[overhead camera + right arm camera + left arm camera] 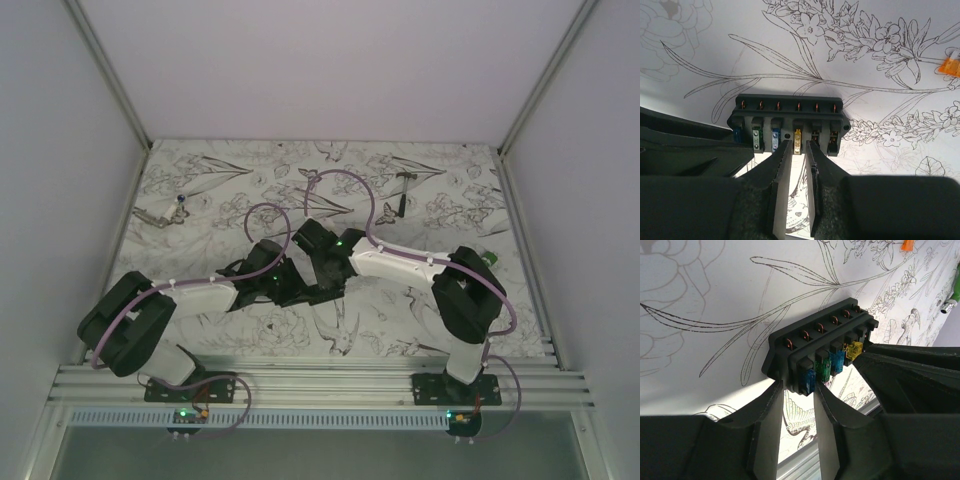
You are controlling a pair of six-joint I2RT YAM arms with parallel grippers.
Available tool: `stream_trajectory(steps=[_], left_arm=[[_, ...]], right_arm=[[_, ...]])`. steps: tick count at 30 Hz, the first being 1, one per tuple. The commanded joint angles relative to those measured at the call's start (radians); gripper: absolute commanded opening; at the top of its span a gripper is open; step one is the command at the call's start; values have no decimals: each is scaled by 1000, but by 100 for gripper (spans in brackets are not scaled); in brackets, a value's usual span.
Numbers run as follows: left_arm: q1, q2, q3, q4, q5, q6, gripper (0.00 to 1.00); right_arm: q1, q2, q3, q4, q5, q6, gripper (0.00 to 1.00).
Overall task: Snap on the fuse box
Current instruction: Install the fuse at the fuse box base.
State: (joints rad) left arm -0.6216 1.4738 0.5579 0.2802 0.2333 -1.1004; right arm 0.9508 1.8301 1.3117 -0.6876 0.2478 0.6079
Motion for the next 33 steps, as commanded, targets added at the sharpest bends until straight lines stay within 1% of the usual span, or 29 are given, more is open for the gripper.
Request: stream_trajectory(steps=[1,15,20,23,26,29,33], left_arm=[[5,19,-1,-79,-51,8,33],[5,23,1,-79,-49,8,33],[5,28,4,-79,-43,7,33],[5,29,4,-79,-43,6,33],[5,29,1,-80,-46,5,33],[5,29,-1,-79,-48,5,33],[6,32,-5,-79,-51,5,33]], right_arm=[[6,2,22,39,29,-17,23],[6,28,15,20,9,-16,18],[6,27,11,18,3,-15,10],[6,33,12,14,3,-17,1],[5,47,6,-3,0,-15,0],[5,59,-34,-2,-14,-9,0],[5,75,-134,15,-41,2,0]])
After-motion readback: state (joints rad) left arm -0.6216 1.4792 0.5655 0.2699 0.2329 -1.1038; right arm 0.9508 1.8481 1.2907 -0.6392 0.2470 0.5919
